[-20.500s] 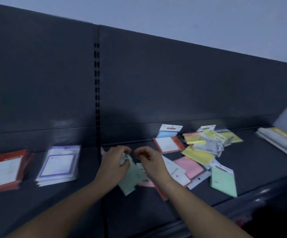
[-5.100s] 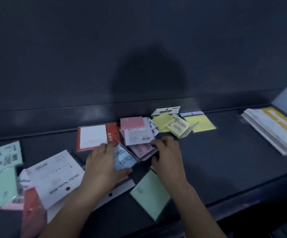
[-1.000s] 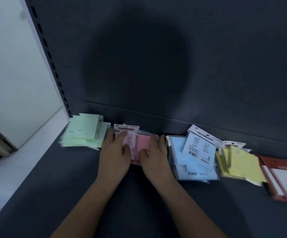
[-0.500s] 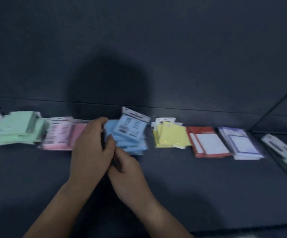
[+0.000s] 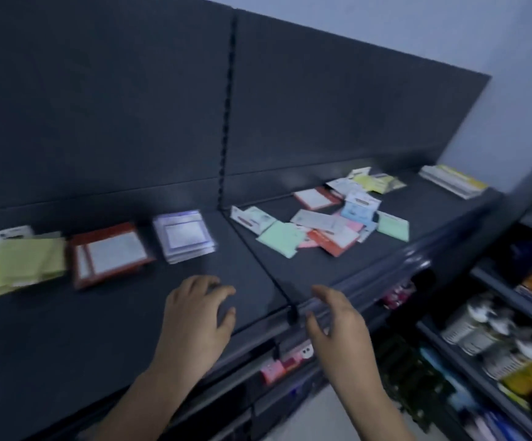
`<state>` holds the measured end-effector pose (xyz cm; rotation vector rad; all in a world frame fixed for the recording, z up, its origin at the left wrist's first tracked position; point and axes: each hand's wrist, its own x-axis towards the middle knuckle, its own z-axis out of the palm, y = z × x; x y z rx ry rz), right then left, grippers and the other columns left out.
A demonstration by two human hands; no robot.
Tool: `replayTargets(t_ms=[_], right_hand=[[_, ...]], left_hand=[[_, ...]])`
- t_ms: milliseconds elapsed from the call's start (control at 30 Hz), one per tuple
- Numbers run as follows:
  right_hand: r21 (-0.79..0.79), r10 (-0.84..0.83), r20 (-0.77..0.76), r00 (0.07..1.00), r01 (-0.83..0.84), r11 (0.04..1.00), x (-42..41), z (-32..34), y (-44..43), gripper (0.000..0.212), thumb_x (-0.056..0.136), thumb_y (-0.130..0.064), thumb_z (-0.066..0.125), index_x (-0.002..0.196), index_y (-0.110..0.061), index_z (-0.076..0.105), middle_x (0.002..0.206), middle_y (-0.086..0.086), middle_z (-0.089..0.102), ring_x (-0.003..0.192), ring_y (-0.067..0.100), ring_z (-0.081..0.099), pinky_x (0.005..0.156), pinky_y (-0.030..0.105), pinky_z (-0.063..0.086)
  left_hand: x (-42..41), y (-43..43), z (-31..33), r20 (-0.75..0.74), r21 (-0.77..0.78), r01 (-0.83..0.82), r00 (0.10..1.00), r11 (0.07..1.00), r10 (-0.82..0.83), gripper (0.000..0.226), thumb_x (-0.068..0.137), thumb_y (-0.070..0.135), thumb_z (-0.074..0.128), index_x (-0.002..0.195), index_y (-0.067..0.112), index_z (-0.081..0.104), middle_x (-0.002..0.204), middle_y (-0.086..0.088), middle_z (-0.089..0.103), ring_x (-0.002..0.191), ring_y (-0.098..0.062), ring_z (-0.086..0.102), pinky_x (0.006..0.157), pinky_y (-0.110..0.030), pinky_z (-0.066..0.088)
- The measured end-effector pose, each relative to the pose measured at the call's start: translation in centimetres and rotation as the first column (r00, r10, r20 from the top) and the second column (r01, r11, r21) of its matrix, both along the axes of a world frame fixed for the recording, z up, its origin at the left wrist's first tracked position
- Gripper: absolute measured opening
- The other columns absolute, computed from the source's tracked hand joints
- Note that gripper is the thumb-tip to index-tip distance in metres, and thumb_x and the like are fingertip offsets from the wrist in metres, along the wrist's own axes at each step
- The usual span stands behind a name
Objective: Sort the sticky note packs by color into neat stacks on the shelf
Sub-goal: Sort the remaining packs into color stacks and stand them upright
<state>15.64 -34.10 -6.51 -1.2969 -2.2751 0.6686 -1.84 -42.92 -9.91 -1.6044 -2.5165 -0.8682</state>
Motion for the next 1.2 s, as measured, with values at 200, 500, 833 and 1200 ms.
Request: replayTargets(t_ms=[200,500,833,1200], right_hand=[[0.062,-0.185,-0.005,0.983,0.185,0.981,8.3,0.2,5.2,0.039,0.091,-0.023,0.056,0.129,-0.027,0.049,0.124,-0.013,0.053,0.111,0.007,0.051,0.095,0.026,0.041],[0.036,-0.157,0.022,0.987,0.156,0.987,8.6,-2.0,14.9,0.039,0.091,-0.027,0.056,0.13,-0.028,0.047,0.126,-0.015,0.05,0.097,0.001,0.051,0.102,0.025,0.037],[0.126,-0.121,-0.047,0.992,0.126,0.984,7.0,-3.0,27.5,0.024,0.086,-0.011,0.062,0.109,-0.018,0.064,0.104,-0.009,0.061,0.1,0.009,0.056,0.093,0.03,0.045],[0.03,-0.003,0.154,0.988,-0.002,1.0,7.8,-5.2,39.7,0.035,0.078,-0.013,0.071,0.112,-0.012,0.063,0.117,0.004,0.058,0.108,0.028,0.053,0.091,0.042,0.044]], left_hand=[[6.2,8.1,0.3,0.002,-0.009,0.137,0.991,0.991,-0.137,0.031,0.085,0.028,0.064,0.114,0.018,0.065,0.118,0.001,0.06,0.12,-0.024,0.049,0.097,-0.042,0.038],[6.6,18.5,-1.5,0.008,-0.049,0.052,0.999,0.997,-0.051,0.04,0.087,0.033,0.058,0.124,0.017,0.057,0.129,0.002,0.054,0.126,-0.019,0.042,0.104,-0.036,0.03],[5.7,29.1,-2.1,0.031,-0.099,-0.032,0.999,0.995,0.035,0.036,0.079,0.025,0.068,0.114,0.015,0.063,0.122,-0.001,0.059,0.118,-0.024,0.049,0.097,-0.041,0.035],[4.2,31.0,-1.9,0.056,-0.065,-0.311,0.947,0.948,0.315,0.044,0.08,0.035,0.055,0.118,0.015,0.059,0.126,-0.002,0.056,0.118,-0.027,0.049,0.098,-0.042,0.034]])
